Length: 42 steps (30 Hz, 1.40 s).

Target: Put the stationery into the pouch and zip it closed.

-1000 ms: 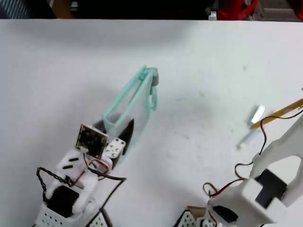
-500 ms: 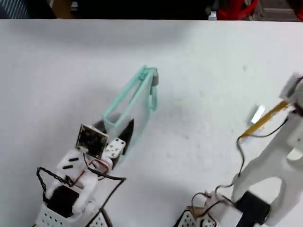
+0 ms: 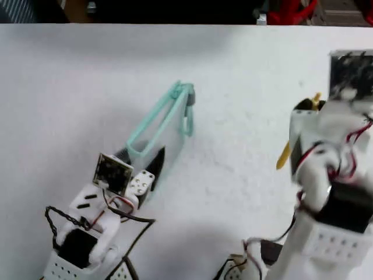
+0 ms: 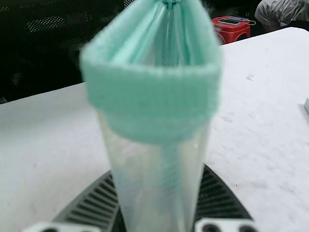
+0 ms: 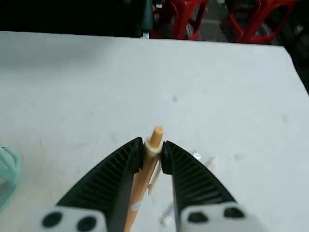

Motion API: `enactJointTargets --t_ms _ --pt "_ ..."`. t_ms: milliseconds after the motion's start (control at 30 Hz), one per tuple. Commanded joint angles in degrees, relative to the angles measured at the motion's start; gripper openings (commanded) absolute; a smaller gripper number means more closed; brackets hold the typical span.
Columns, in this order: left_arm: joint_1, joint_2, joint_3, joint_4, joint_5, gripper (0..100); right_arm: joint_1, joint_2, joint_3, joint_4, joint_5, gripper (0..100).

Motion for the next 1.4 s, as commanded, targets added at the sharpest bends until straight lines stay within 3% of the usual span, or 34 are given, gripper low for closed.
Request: enactJointTargets --t_ms 0,167,433,1000,1167,1367 --pt "0.5 0.1 -0.2 -1.1 -0.8 14 -4.9 -9.0 7.3 -6.2 4.0 1.7" --pt "0.5 0.1 -0.2 -1.1 -0.8 14 -11.4 -19.5 14.2 -8.2 6.9 1.7" --pt "0.7 0.1 -0.1 -1.1 -0.8 14 -11.8 -28.3 15.6 -11.0 6.4 1.8" --pt "0.5 0.1 -0.1 -1.1 -0.4 14 -12.4 -27.5 15.3 -34.7 -15.2 1.7" --pt "0.5 0.1 -0.1 -1.4 -0.4 14 -22.7 -19.8 10.4 -36.0 -14.8 1.7" --pt "0.5 0.1 -0.1 -1.4 -0.6 14 -35.8 -3.2 -5.6 -28.4 -14.9 1.7"
